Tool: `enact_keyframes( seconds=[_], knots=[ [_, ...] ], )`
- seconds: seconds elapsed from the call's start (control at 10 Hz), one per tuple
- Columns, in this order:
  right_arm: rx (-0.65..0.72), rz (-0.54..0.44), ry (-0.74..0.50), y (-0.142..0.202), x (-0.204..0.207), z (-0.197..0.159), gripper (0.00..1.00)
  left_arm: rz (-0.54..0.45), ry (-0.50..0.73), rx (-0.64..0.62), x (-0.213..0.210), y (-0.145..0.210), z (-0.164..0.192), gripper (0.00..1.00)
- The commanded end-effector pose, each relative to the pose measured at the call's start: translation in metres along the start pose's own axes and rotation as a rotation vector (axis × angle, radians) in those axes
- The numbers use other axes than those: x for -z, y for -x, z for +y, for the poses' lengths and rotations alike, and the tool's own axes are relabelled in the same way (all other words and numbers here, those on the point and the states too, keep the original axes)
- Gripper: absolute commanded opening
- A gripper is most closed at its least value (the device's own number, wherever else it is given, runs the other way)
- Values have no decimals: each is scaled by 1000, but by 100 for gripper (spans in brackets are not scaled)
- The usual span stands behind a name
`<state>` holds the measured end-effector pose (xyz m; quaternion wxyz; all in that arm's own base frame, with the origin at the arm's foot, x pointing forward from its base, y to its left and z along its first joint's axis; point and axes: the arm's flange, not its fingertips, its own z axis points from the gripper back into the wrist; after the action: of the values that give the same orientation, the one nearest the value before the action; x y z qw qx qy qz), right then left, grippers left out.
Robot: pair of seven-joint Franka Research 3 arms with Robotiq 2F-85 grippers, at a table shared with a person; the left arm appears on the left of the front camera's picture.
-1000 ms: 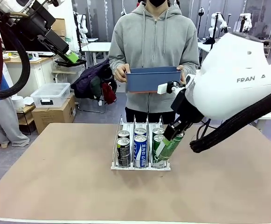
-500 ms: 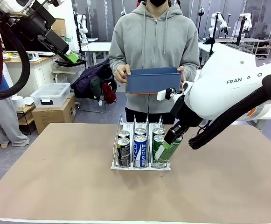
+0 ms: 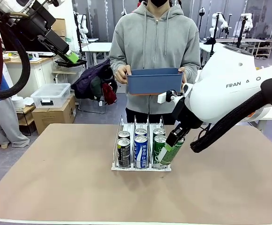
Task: Fill the beverage cans into the dispenser.
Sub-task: Place the picked Sprite in the line of the Automatic Can Dispenser with the same cans.
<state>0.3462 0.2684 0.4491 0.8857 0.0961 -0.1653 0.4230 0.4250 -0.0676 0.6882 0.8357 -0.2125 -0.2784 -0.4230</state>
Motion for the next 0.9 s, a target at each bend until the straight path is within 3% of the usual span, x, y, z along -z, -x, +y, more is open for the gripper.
enact_keyframes(
  seconds=[0.0, 0.5, 0.8],
  knots=[
    [-4, 9, 19, -12, 8, -8, 57, 13, 7, -4, -2, 0, 0, 100],
    [26, 1, 72, -23, 25, -25, 57, 13, 7, -4, -2, 0, 0, 100],
    [72, -52, 99, -35, 39, -41, 57, 13, 7, -4, -2, 0, 0, 100]
  ],
)
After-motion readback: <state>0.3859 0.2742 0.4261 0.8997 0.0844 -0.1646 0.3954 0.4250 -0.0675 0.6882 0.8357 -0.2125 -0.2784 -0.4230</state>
